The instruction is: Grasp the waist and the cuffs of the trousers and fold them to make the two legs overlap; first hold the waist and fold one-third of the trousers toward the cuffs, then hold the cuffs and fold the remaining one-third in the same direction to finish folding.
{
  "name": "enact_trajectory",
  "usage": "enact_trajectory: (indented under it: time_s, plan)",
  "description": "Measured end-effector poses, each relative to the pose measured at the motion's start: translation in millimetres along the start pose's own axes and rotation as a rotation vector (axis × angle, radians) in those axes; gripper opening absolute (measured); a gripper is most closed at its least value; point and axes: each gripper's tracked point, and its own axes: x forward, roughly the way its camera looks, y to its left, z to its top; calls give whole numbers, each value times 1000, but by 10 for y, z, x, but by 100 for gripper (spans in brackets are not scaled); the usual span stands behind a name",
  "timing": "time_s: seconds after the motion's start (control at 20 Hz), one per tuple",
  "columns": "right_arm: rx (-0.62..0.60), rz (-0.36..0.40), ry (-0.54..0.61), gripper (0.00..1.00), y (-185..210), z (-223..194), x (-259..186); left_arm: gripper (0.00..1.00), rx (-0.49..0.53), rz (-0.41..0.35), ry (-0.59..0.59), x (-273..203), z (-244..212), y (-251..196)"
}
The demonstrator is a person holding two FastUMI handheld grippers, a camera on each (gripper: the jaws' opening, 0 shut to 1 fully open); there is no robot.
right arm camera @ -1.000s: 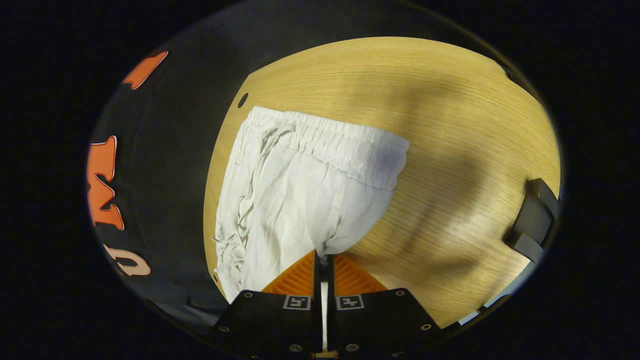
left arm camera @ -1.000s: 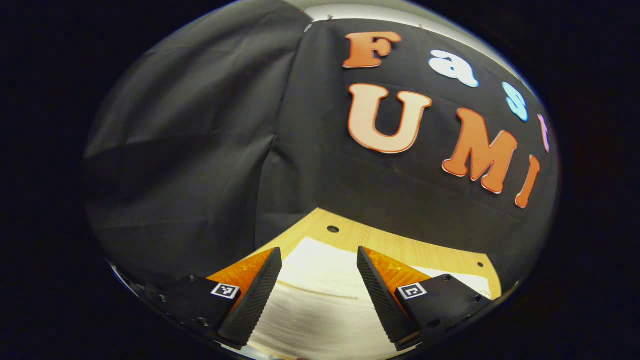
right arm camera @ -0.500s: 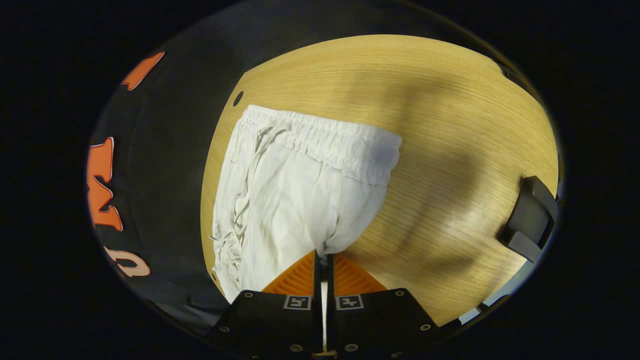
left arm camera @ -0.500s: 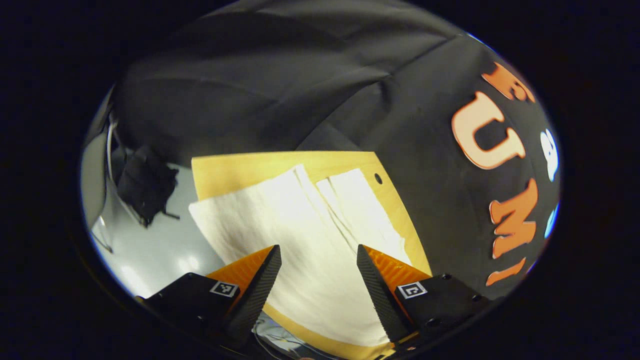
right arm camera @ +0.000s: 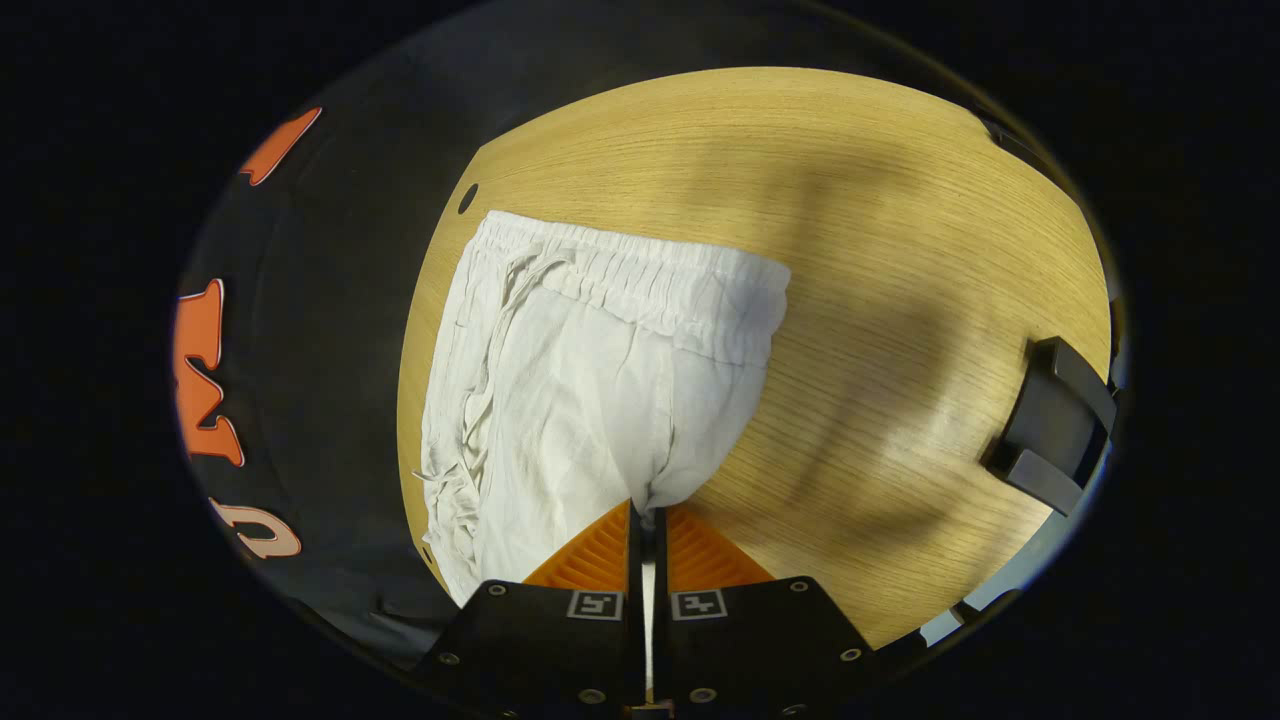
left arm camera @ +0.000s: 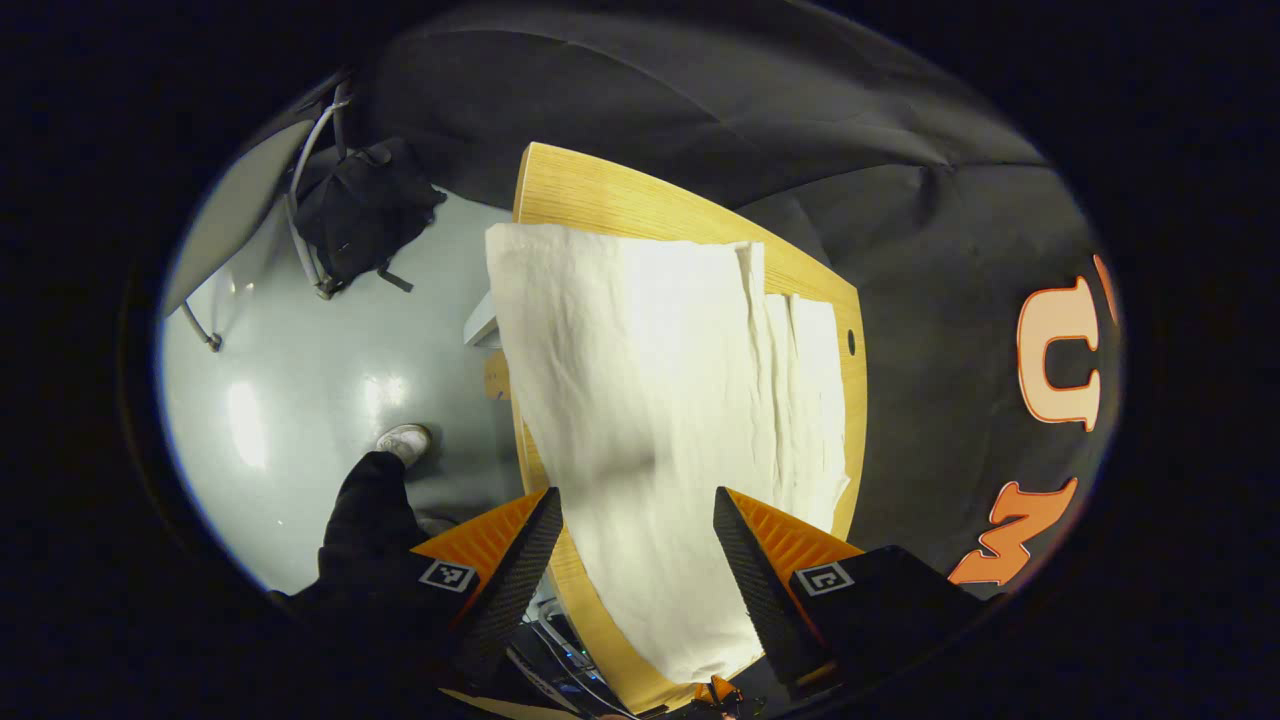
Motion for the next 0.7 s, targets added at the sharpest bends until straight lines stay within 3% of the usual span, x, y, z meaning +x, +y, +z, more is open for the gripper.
enact_trajectory:
  time_s: [0.25, 0.65, 0.7]
  plan:
    - [6, 6, -2, 4, -1, 7, 8, 96, -13, 25, -10, -10, 51, 13]
    - [28, 2, 3, 4, -8, -1, 7, 100, -6, -11, 16, 204, 128, -131]
    - [21, -6, -1, 3, -8, 4, -3, 95, 2, -13, 26, 228, 140, -149]
